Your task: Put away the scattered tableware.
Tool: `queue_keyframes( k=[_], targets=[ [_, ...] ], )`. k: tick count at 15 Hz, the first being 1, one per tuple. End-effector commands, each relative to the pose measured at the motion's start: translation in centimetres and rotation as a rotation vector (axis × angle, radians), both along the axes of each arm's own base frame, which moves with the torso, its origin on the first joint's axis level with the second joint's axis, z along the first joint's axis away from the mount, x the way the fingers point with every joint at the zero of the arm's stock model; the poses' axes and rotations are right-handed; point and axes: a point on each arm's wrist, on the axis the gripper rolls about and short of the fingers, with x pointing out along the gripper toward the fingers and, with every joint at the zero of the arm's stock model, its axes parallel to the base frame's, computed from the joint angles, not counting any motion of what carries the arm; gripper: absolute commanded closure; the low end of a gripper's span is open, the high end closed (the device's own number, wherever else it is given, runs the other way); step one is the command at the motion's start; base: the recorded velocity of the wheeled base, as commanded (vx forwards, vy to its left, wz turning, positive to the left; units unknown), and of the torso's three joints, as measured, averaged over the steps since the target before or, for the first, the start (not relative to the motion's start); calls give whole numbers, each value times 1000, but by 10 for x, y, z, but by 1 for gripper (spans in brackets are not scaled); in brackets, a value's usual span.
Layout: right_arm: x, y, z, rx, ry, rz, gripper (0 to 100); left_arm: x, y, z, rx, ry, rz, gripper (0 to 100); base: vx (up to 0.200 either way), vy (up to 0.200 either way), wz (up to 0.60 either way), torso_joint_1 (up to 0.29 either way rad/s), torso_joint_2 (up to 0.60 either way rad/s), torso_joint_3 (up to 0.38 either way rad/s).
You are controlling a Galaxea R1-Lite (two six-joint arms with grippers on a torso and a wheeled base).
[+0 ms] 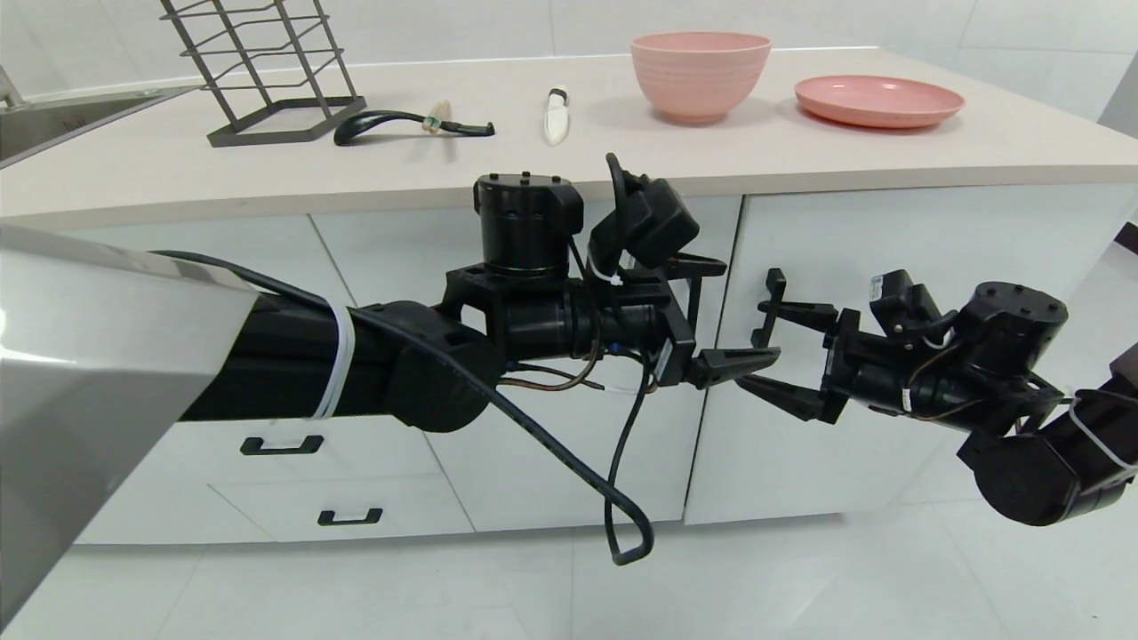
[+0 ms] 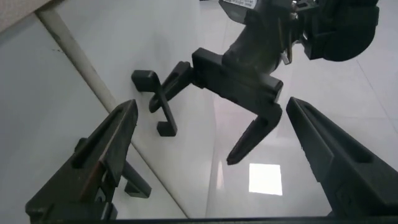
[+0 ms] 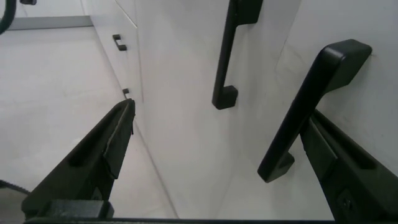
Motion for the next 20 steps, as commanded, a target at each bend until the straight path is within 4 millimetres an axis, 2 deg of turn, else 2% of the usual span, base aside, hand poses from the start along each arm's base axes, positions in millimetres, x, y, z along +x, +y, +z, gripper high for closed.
queue_keyframes(
  k=[1, 6, 8, 11, 15, 20],
  targets=[
    [-6, -1, 0, -6, 11, 17, 0, 1, -1, -1, -6, 7, 6, 0, 0, 0, 0, 0, 0, 0],
    [-46, -9, 5, -26, 25, 46, 0, 3, -2, 3, -62, 8, 35, 0, 0, 0, 0, 0, 0, 0],
    [-62, -13, 11, -25, 21, 49, 0, 0, -11, 0, -78, -10, 9, 0, 0, 0, 0, 0, 0, 0],
    [-77, -16, 7, -37, 38, 49, 0, -10, -30, -7, -85, -15, -53, 0, 0, 0, 0, 0, 0, 0],
    [-86, -19, 2, -50, 56, 45, 0, -22, -48, -16, -77, -1, -105, 0, 0, 0, 0, 0, 0, 0],
    [-85, -25, -3, -54, 76, 7, 0, -46, -74, -17, -120, 34, -188, 0, 0, 0, 0, 0, 0, 0]
  ],
)
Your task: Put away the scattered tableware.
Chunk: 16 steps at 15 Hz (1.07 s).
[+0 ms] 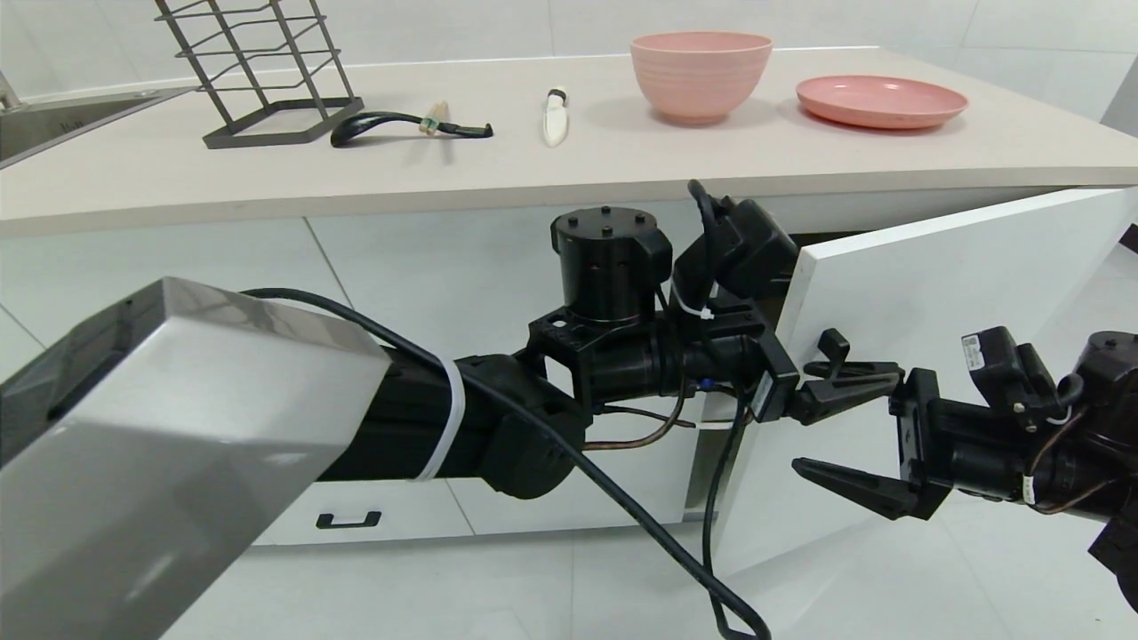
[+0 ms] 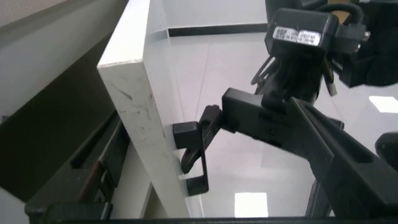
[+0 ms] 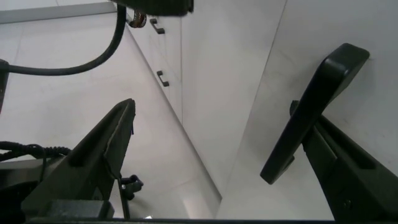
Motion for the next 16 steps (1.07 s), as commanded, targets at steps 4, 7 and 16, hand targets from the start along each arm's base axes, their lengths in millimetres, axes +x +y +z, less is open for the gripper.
queue_keyframes(
  k=[4, 7, 16],
  targets=[
    [5, -24, -7, -6, 32, -113, 0, -8, -10, -4, -9, 31, -39, 0, 0, 0, 0, 0, 0, 0],
    [3, -33, -14, -11, 66, -148, 0, -8, -10, -4, -17, 30, -40, 0, 0, 0, 0, 0, 0, 0],
    [-57, -56, 4, -10, -8, -238, 0, -18, -7, -11, -32, 17, -51, 0, 0, 0, 0, 0, 0, 0]
  ],
)
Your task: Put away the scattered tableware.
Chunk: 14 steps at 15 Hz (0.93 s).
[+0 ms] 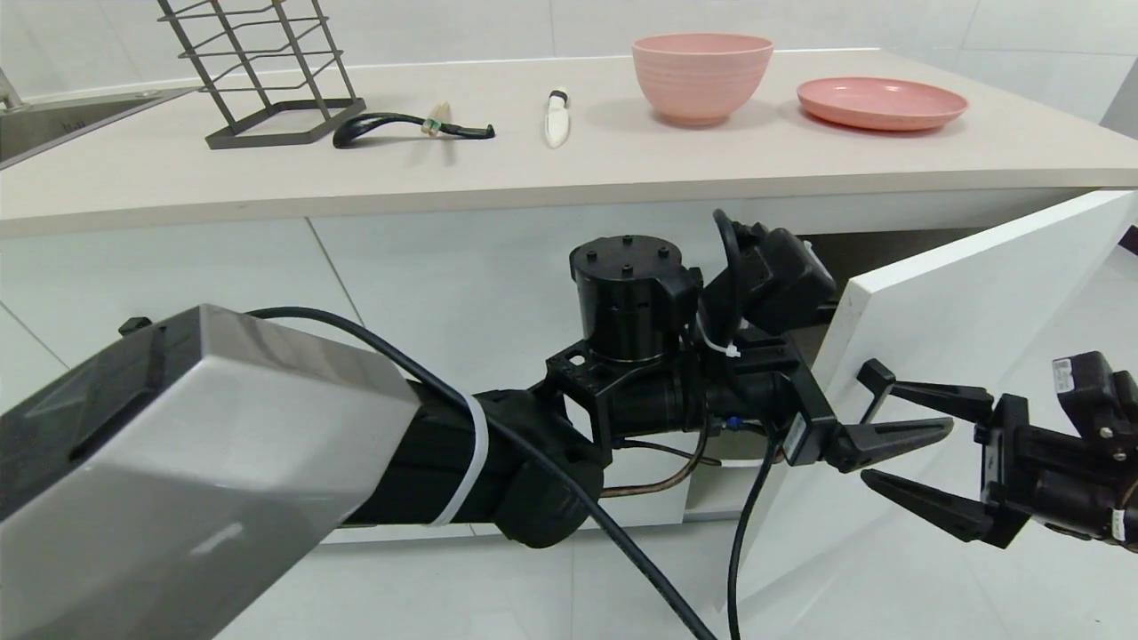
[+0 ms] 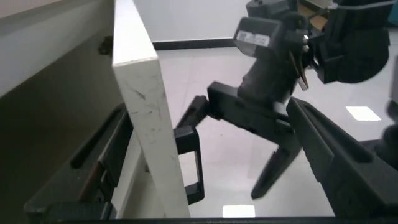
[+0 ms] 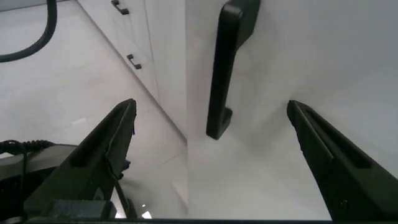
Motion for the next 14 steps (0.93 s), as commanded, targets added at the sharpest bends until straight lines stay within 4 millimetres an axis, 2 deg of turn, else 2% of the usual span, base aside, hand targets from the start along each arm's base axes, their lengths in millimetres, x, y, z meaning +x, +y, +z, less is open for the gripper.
queue_keyframes(
  k=[1, 6, 10, 11, 12, 14],
  targets=[
    [-35, -7, 16, 0, -78, -28, 0, 1, 1, 1, -2, 0, 18, 0, 0, 0, 0, 0, 0, 0],
    [-114, -9, 36, -1, -301, -61, 0, -4, -4, 4, -20, 26, 20, 0, 0, 0, 0, 0, 0, 0],
    [-154, -8, 53, 3, -513, -77, 0, -1, -9, -7, -21, 53, 56, 0, 0, 0, 0, 0, 0, 0],
    [-157, -8, 54, 6, -528, -91, 0, 0, -9, -8, -20, 54, 58, 0, 0, 0, 0, 0, 0, 0],
    [-168, -9, 56, 18, -568, -158, 0, -1, -12, -13, -11, 61, 56, 0, 0, 0, 0, 0, 0, 0],
    [-176, -13, 53, 26, -557, -299, 0, -3, -16, -18, -3, 68, 58, 0, 0, 0, 0, 0, 0, 0]
  ],
)
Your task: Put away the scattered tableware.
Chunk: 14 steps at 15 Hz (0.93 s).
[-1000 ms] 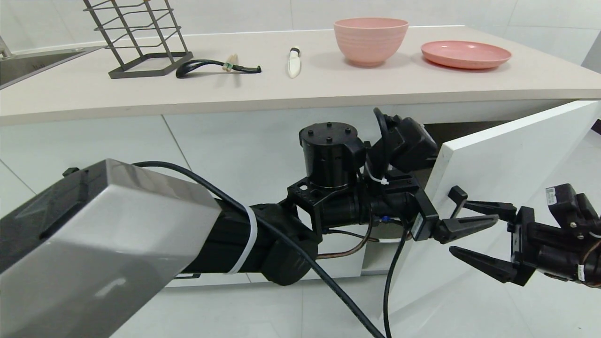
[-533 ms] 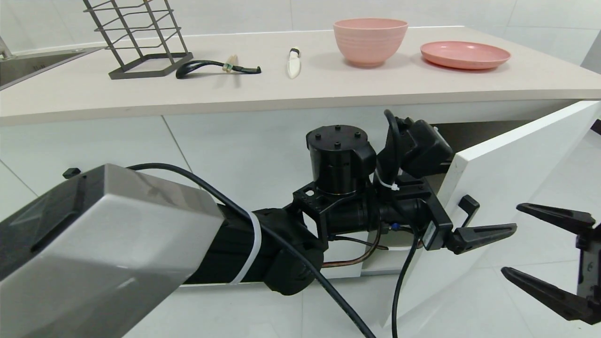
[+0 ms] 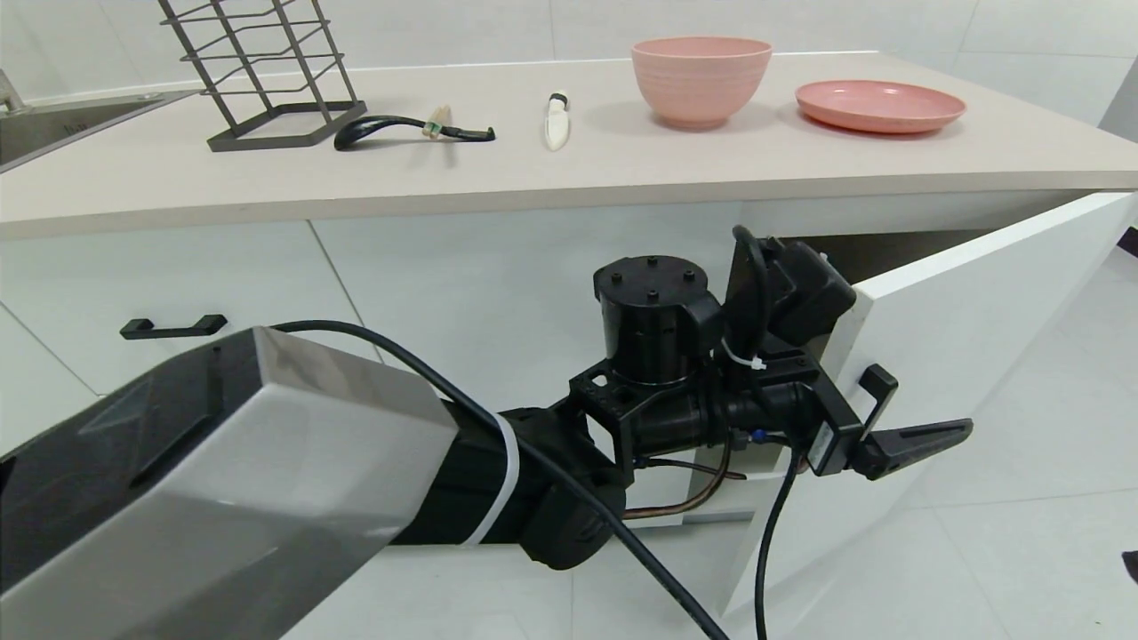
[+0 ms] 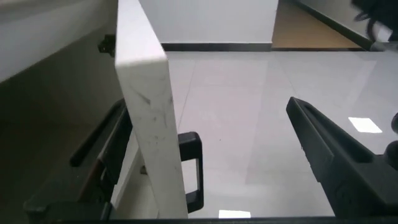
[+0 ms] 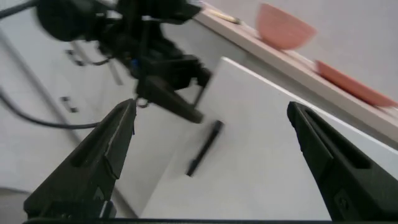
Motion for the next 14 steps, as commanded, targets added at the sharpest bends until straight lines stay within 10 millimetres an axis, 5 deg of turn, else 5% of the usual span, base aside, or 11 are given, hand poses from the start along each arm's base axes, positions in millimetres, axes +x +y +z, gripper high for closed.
queue_keyframes(
  k=[1, 7, 14],
  targets=[
    [-23, -2, 2, 20, -85, -123, 0, -3, -6, -7, 13, 13, -3, 0, 0, 0, 0, 0, 0, 0],
    [-47, 0, 7, 13, -226, -195, 0, -9, -19, -29, 26, 23, -22, 0, 0, 0, 0, 0, 0, 0],
    [-51, 0, 8, 27, -253, -251, 0, -32, -40, -37, -17, 104, -17, 0, 0, 0, 0, 0, 0, 0]
  ],
)
